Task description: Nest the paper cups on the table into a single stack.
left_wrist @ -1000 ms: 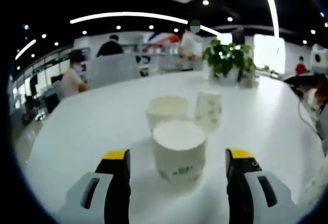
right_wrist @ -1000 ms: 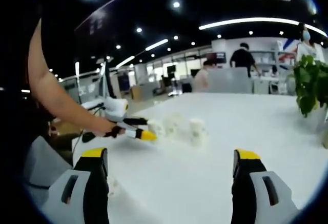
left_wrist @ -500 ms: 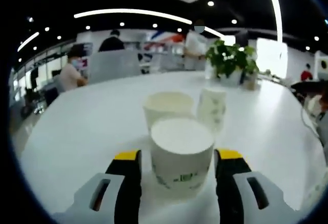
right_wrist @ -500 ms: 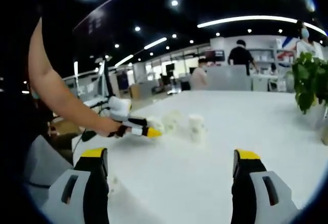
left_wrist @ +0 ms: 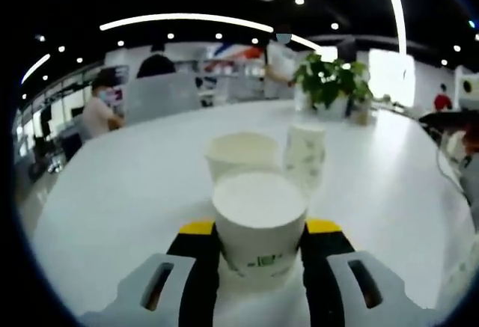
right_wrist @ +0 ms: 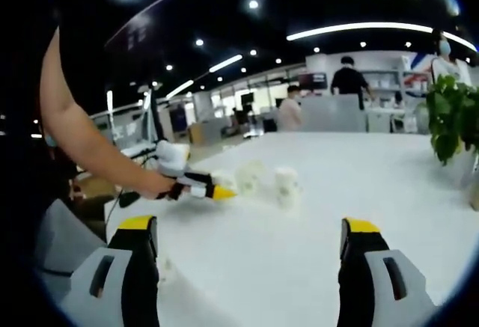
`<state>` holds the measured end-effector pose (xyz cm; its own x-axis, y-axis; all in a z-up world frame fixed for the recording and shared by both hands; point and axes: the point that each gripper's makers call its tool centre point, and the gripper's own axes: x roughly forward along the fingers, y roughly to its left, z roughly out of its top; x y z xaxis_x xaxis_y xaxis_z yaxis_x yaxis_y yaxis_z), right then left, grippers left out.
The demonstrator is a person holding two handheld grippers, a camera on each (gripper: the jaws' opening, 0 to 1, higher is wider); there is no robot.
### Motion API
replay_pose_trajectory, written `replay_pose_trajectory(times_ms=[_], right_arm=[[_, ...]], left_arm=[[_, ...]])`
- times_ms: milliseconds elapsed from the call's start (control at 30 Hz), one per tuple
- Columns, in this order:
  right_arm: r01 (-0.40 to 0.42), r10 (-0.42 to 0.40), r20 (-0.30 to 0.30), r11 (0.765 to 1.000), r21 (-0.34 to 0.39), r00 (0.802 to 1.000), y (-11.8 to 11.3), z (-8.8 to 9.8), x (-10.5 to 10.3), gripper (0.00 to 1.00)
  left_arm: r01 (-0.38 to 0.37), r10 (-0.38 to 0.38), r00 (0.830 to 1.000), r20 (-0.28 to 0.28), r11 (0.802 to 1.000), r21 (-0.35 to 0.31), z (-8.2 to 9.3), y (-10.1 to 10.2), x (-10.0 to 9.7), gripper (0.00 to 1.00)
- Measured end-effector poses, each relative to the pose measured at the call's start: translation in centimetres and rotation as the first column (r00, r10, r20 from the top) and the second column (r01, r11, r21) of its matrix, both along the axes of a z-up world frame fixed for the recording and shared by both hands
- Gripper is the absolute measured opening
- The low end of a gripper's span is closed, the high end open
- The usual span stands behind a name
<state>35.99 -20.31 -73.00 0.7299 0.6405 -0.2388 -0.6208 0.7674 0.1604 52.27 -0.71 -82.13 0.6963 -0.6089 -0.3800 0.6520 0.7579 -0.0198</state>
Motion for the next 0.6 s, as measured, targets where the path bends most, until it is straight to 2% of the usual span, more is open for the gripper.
replay_pose_trajectory(times_ms=[100,200,300,467,600], right_arm=[[-0.007,0.007,0.001,1.0,-0.007,1.0,0.2,-0.1,0.0,1.0],[-0.026,0.027,0.013,0.998,-0.049,1.0,0.3,-0.4,0.1,1.0],[-0.036,0.036,0.011,0.998,-0.058,0.999,0.5,-0.4,0.1,1.0],[-0.029,0.029,0.012,0.998,-0.053,0.999,0.3,-0.3,0.5,1.0],[-0.025,0.025,-0.009,0.999,-0.043,1.0,0.4,-0.6,0.6,1.0]], left_arm=[[-0.002,0.002,1.0,-0.004,1.0,0.0,0.2,0.1,-0.1,0.4],[0.005,-0.005,1.0,-0.012,1.0,-0.001,0.6,0.2,-0.2,0.4],[0.025,-0.024,0.999,-0.027,1.0,0.019,0.6,0.2,-0.3,0.4],[0.025,-0.025,0.999,-0.035,1.0,0.016,1.5,0.7,0.1,0.4],[0.036,-0.034,0.998,-0.057,0.999,0.019,1.8,1.2,0.2,0.4]])
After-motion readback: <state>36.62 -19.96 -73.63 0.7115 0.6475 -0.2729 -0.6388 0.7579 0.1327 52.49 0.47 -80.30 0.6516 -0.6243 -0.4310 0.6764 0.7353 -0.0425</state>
